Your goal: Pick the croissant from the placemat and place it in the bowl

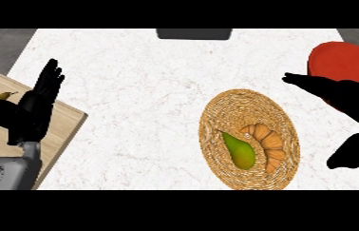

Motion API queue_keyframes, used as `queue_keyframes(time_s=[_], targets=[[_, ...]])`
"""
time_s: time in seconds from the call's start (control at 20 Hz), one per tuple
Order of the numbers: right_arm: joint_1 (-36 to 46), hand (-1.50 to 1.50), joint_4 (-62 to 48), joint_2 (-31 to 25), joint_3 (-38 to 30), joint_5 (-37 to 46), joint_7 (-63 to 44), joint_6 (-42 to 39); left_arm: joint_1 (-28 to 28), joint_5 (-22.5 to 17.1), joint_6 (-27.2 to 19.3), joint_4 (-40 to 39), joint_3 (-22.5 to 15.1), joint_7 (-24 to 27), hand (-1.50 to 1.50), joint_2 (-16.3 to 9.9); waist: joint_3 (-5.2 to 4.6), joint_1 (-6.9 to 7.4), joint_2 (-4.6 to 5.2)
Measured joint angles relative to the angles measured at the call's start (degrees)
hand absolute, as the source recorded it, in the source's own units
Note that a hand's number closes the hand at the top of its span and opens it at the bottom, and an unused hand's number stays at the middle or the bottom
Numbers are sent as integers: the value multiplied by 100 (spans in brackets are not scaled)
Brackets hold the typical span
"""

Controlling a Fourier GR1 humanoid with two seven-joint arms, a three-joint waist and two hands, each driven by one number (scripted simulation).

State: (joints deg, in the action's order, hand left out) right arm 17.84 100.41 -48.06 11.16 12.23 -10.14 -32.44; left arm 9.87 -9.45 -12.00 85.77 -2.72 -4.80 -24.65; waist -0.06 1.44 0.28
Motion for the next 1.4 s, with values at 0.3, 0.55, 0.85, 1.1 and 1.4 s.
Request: queue_keyframes(time_s=[0.3, 0.55, 0.85, 1.1, 1.4], targets=[[542, -150, -432, 438, 624, 266, -445, -731, -25, 22, 99, 78, 141, -136, 0, -34, 3, -40, -14], [754, -150, -808, 661, 895, 640, -543, -1232, 24, 150, 96, -8, 159, -128, 0, 124, 4, -84, -17], [732, -150, -1031, 994, 1115, 1616, -178, -883, -117, 255, 158, 230, 240, -216, 0, 219, 8, -98, -23], [314, -150, -813, 1022, 1117, 2301, 241, -380, -173, 329, 265, 221, 376, -193, 0, 258, 7, -130, -29], [161, -150, -1043, 1456, 1105, 2810, 370, -433, -77, 475, 349, 137, 494, -197, 0, 423, 7, -129, -27]])
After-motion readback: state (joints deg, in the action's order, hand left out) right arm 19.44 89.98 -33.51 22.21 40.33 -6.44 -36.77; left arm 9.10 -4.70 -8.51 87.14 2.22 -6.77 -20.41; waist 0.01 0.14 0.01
